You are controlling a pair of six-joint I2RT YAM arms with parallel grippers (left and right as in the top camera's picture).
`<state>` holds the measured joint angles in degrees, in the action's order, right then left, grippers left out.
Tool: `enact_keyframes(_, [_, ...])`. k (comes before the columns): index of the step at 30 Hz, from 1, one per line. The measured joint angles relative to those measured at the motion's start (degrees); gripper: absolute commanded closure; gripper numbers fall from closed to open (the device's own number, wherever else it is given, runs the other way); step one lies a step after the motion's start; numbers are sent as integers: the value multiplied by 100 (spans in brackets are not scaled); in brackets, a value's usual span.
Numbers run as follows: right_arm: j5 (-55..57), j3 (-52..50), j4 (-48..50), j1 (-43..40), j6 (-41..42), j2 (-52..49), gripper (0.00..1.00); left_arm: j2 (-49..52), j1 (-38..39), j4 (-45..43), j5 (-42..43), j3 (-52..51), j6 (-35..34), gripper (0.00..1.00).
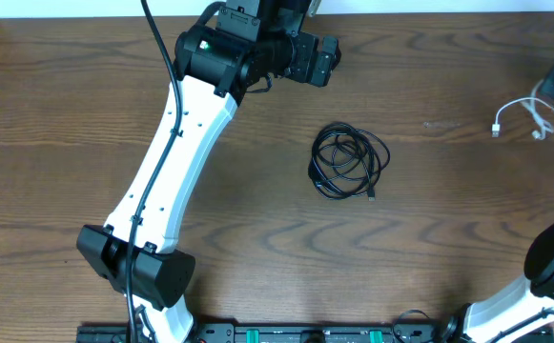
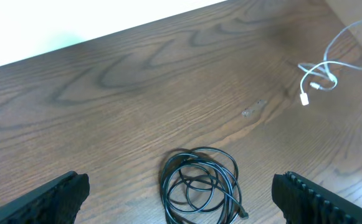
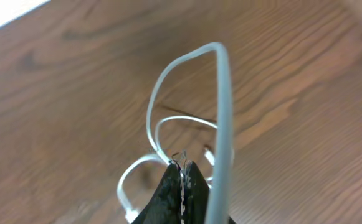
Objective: Untangle cables
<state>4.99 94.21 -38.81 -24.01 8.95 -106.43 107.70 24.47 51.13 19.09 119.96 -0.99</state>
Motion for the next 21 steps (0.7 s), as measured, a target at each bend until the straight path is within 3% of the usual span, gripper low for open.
enact_keyframes(5, [-92, 0, 1316, -380, 188, 0, 99, 0, 0, -94, 0, 0, 0, 2])
enact_keyframes(12, [-286, 31, 3668, -271, 1001, -39, 99, 0, 0, -271, -15, 0, 13, 2])
enact_keyframes(19, [-315, 1189, 3576, -33, 1508, -1486, 99, 0, 0, -293, -146, 0, 85, 2])
enact_keyframes(21, [-337, 1307, 3556, 26, 1550, -2011, 95, 0, 0, -299, -146, 0, 85, 2])
